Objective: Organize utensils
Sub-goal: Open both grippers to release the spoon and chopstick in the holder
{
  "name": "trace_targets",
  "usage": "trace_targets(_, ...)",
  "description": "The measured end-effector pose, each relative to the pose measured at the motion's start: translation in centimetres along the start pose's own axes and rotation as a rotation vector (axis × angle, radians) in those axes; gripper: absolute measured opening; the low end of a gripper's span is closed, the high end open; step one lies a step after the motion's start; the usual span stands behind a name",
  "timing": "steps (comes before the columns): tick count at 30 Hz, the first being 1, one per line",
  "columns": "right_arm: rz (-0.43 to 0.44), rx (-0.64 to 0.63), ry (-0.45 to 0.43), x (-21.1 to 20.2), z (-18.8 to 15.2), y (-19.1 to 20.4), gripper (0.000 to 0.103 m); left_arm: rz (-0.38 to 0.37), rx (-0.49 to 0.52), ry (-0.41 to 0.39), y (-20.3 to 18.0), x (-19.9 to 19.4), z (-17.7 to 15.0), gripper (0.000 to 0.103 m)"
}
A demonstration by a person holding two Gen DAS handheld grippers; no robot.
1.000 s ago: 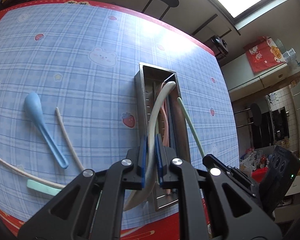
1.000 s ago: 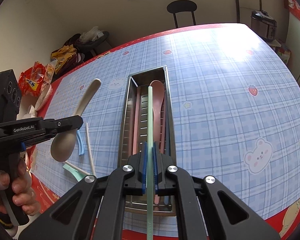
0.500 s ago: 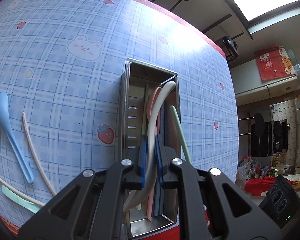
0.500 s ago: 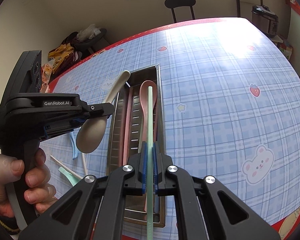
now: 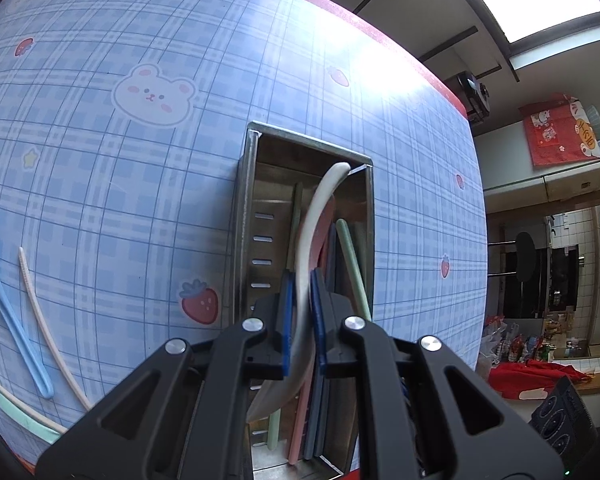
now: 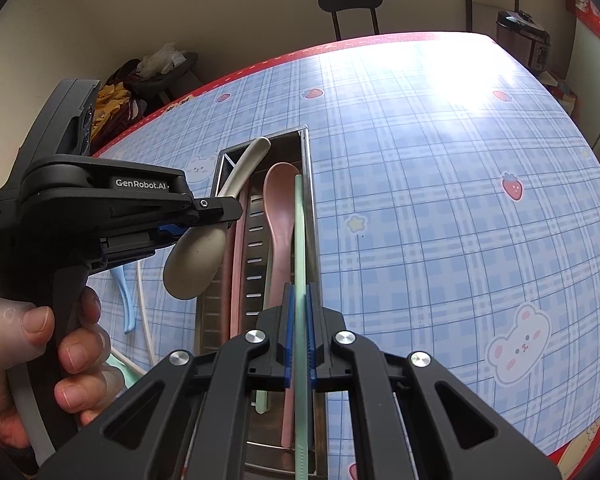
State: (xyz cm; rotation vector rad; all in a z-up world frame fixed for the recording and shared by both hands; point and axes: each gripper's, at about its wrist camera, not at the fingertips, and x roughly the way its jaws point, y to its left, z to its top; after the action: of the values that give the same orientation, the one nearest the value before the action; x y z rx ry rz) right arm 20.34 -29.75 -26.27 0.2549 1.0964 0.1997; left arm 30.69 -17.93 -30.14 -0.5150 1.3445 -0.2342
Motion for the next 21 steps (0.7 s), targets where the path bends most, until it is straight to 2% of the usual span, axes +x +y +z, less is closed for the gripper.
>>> trace_targets(1, -0.001, 0.000, 0.005, 0.2, 0.0, 0.0, 0.006, -0.003, -0.002, 0.002, 0.2, 0.0, -0.1, 0.013)
trace_targets(3, 0.003, -0.002, 0.016, 0.6, 0.1, 0.2, 0.006, -0.014, 0.002, 0.007, 0.2, 0.0, 0.1, 0.021)
trace_targets(4, 0.002, -0.003, 0.022, 0.7, 0.1, 0.2, 0.006, -0.018, 0.007, 0.004, 0.2, -0.1, 0.2, 0.029)
trace_targets(5, 0.005, -0.001, 0.028, 0.8, 0.1, 0.2, 0.006, -0.024, 0.014, -0.002, 0.1, -0.3, 0.3, 0.030)
trace_targets(15, 0.010, 0.002, 0.043, 0.7, -0.4, 0.6, 0.007, -0.004, 0.094, -0.077, 0.3, -4.8, 0.6, 0.033)
trace_targets(18, 0.006, 0.003, 0.033, 0.1, -0.4, 0.8, 0.008, 0.019, 0.115, -0.113, 1.1, -6.7, 0.4, 0.038)
trace_targets(21, 0.003, -0.007, 0.020, -0.6, -0.6, 1.4, 0.015, 0.038, 0.132, -0.144, 2.4, -8.7, -0.1, 0.042)
